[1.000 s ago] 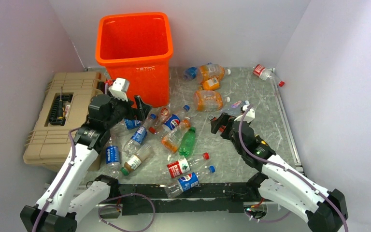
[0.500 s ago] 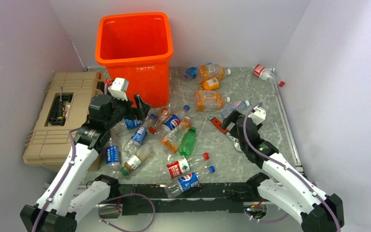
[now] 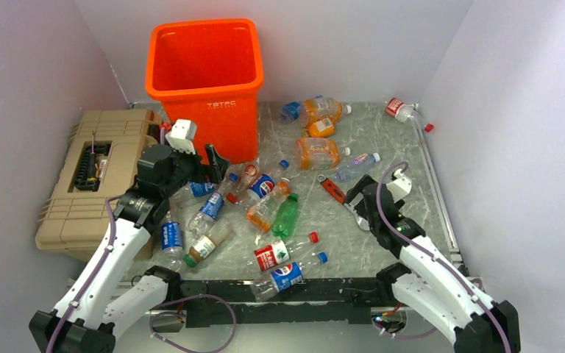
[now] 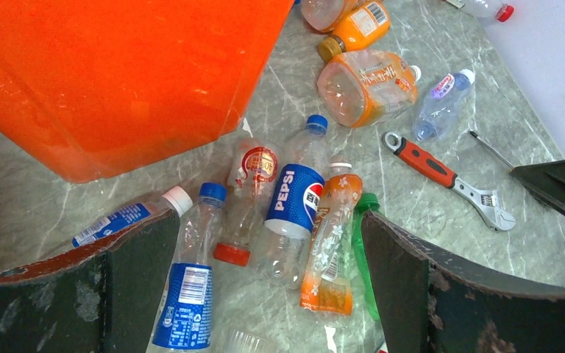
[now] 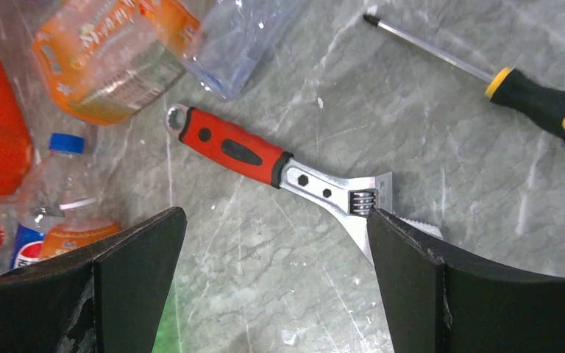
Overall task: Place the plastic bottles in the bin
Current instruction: Pick up the plastic bottle at the center of the board, then place the plastic bottle in the trash bin.
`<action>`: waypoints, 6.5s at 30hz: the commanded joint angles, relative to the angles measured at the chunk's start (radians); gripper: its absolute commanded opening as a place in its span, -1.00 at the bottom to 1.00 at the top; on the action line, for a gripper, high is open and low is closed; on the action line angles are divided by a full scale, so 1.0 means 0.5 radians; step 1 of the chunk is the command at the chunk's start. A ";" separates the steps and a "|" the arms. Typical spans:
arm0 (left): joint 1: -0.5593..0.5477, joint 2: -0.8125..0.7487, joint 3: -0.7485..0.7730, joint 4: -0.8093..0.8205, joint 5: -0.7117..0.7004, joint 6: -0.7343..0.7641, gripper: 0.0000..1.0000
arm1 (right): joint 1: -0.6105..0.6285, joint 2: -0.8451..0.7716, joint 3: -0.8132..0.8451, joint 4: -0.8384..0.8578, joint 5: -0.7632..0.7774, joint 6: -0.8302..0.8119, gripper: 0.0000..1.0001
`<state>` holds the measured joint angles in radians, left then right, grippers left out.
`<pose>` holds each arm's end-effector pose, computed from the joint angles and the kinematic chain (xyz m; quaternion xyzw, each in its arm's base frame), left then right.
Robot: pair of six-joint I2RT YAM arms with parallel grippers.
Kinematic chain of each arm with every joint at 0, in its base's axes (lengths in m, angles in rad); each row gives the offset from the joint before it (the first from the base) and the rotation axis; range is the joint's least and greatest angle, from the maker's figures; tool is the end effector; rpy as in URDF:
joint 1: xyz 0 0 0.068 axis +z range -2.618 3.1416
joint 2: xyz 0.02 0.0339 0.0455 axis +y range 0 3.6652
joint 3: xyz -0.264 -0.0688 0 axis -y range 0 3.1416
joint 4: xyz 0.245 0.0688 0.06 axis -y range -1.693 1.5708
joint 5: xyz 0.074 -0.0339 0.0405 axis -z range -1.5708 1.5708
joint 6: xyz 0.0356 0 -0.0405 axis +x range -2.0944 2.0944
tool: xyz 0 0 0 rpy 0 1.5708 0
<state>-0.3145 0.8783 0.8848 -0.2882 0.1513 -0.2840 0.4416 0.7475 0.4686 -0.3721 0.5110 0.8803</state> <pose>0.1894 -0.0673 0.3479 0.0576 0.7963 -0.2344 0.5547 0.1539 0.0535 0.2195 0.2981 0.8218 0.0848 0.4780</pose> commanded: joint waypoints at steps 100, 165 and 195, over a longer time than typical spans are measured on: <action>-0.274 -0.168 -0.192 0.590 0.923 -0.108 0.99 | 1.595 0.602 0.280 1.604 -0.057 -1.551 -1.00; -0.421 0.366 0.909 1.007 -0.410 0.517 -1.00 | 1.682 -0.444 -0.105 1.157 0.418 -1.072 0.95; 0.088 1.269 2.089 0.678 -0.093 0.106 0.98 | 1.682 -1.009 -0.217 0.578 0.520 -0.925 0.93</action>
<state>-0.2302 1.7054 1.9491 -0.0574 0.0124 -0.2234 1.2781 0.2543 0.3630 -0.0662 0.7330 0.4088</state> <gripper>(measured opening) 0.988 0.966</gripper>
